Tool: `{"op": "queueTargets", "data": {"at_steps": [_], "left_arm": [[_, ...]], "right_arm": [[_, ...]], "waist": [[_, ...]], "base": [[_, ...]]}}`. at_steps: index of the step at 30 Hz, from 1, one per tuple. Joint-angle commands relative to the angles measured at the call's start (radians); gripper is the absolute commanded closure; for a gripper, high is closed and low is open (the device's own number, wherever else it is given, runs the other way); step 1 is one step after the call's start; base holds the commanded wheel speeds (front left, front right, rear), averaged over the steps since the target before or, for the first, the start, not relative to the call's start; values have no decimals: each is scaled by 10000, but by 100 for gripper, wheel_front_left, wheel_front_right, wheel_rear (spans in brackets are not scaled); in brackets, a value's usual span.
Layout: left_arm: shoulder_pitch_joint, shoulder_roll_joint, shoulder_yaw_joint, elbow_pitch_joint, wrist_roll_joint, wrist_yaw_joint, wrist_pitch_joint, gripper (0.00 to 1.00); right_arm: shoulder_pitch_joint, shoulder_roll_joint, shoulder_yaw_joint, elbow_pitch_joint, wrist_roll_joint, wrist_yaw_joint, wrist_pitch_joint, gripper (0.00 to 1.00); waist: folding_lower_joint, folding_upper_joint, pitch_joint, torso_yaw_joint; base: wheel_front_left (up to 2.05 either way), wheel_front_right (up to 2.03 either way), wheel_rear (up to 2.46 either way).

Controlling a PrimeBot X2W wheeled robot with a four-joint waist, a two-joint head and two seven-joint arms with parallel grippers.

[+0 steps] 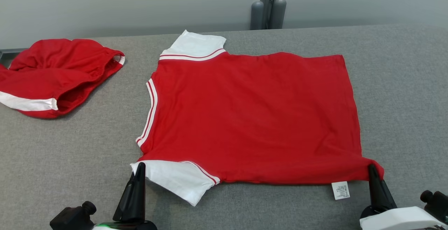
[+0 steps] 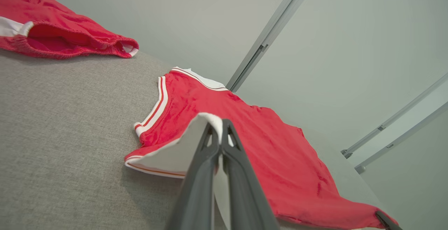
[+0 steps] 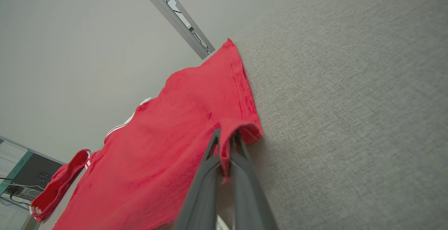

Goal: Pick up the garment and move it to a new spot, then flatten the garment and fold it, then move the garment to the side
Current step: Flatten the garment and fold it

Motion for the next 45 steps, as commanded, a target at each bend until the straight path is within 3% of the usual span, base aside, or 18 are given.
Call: {"op": "queueTargets", "data": {"at_steps": [1, 13, 25, 34, 36, 37, 38, 39, 41, 42, 45], "left_arm": [[-214, 37, 50, 49, 64, -35, -81, 100], [-1999, 8, -69, 908, 390, -434, -166, 100], [-5339, -605, 267, 4299, 622, -1198, -515, 100], [-6464, -940, 721, 5999, 1120, -1610, -587, 100], [-6555, -995, 874, 6131, 1286, -1653, -589, 100], [-6672, -1047, 1022, 6243, 1455, -1693, -590, 100], [-6711, -1071, 1101, 6303, 1522, -1697, -591, 100], [-6730, -1094, 1175, 6372, 1582, -1720, -591, 100], [-6771, -1125, 1304, 6508, 1742, -1727, -589, 100], [-6809, -1139, 1363, 6559, 1807, -1720, -584, 88], [-6861, -1185, 1505, 6655, 1991, -1771, -580, 0]], "right_arm": [[-144, -30, 68, 149, 85, 22, -60, 100], [-1008, -30, 415, 625, 724, 23, -280, 100], [-3019, -32, 428, 1956, 947, 23, -496, 100], [-4026, -18, 869, 2933, 1027, 23, -615, 100], [-4173, -14, 907, 3064, 1045, 24, -637, 87], [-4325, -13, 931, 3205, 1068, 24, -659, 65], [-4406, -10, 975, 3255, 1053, 24, -666, 15], [-4491, -8, 1011, 3293, 958, 24, -659, 0], [-4644, -20, 1060, 3393, 856, 23, -662, 0], [-4720, -28, 1096, 3443, 855, 23, -665, 0], [-4932, -28, 1203, 3551, 909, 23, -665, 0]], "waist": [[1, -1, 66, -56], [1, -1, 498, -130], [1, -1, 1484, -453], [1, -1, 1780, -553], [1, -1, 1794, -543], [1, -1, 1798, -532], [1, -1, 1796, -528], [1, -1, 1792, -527], [1, -1, 1783, -527], [1, -1, 1777, -525], [1, -1, 1749, -517]], "base": [[0, 0, 0], [0, 0, 0], [0, 0, 0], [0, 0, 0], [0, 0, 0], [0, 0, 0], [0, 0, 0], [0, 0, 0], [0, 0, 0], [0, 0, 0], [0, 0, 0]]}}
